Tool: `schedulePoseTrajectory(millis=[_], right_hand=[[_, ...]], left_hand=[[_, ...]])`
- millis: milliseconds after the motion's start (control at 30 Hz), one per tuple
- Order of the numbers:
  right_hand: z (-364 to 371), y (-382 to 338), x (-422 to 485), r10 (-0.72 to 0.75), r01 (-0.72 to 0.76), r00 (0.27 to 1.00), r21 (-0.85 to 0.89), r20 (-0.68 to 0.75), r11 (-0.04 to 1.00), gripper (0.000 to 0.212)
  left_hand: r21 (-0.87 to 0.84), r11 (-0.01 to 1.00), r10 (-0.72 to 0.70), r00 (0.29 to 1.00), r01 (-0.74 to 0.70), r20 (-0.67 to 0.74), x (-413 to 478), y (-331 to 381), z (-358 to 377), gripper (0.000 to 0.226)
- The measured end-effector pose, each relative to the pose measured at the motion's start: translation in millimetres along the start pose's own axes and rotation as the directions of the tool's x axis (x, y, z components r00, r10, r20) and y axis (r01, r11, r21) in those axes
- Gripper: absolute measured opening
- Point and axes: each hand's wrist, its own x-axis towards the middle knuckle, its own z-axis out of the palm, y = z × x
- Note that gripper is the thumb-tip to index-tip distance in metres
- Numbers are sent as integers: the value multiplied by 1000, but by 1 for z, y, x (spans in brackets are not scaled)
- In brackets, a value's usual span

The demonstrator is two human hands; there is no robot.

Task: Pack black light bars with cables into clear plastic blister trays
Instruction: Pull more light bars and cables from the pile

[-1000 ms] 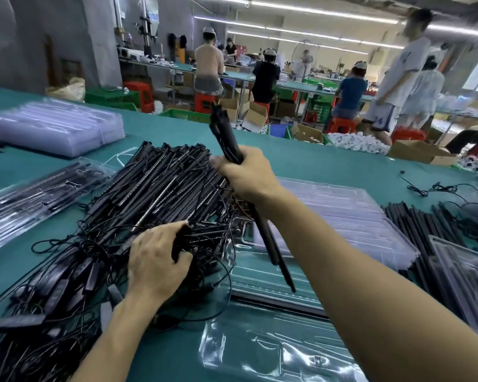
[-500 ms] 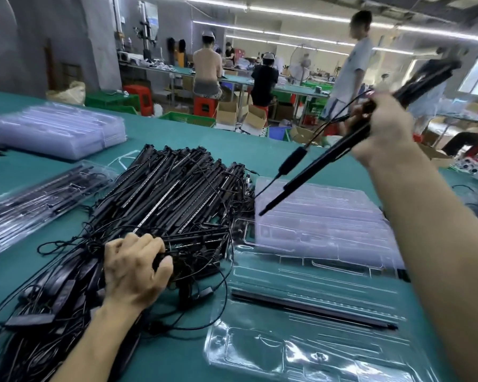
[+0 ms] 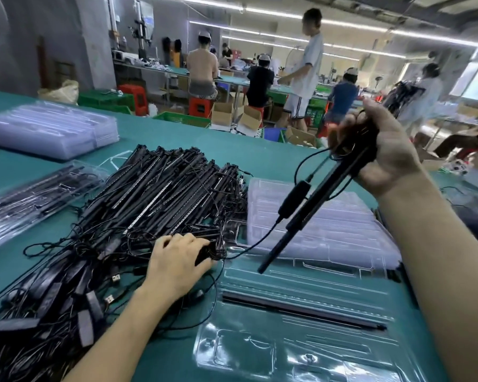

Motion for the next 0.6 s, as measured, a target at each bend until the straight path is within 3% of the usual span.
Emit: schedulePoseTrajectory(millis=[67,133,167,233,267,333,400,467,600], right_hand=[[-1,-1,-5,93,-94,995,35,22,995,29],[-2,-2,-9,194,-187,981,-313,-9,931,21],[-2,2,-13,233,-217,972,-523,-37,824,14],[-3,23,-21,353,-258,933,-804,-63,537,48],[-3,38,-24,419,-252,906,-869,-58,426,63],[0,71,-31,540,-224,841,-926,-26,304,69],[1,96,-35,576,-186,817,-931,31,313,49],[1,107,-36,523,-176,851,-917,41,359,22],[-3,101,-35,390,-161,920,-893,18,421,9]], left_hand=[[25,999,-37,997,39,-69,5,2,-4,45],[9,1000,-18,978,20,-210,5,4,-12,35],[-7,1000,8,950,-11,-313,5,5,-16,30],[-31,996,50,847,-78,-528,5,10,-26,26],[-25,993,76,792,-114,-606,7,15,-34,25],[-7,986,119,725,-168,-679,13,28,-51,27],[-31,979,123,702,-203,-701,17,40,-63,30],[-116,956,104,684,-268,-722,16,47,-69,30],[-277,834,110,637,-476,-763,12,52,-64,24]])
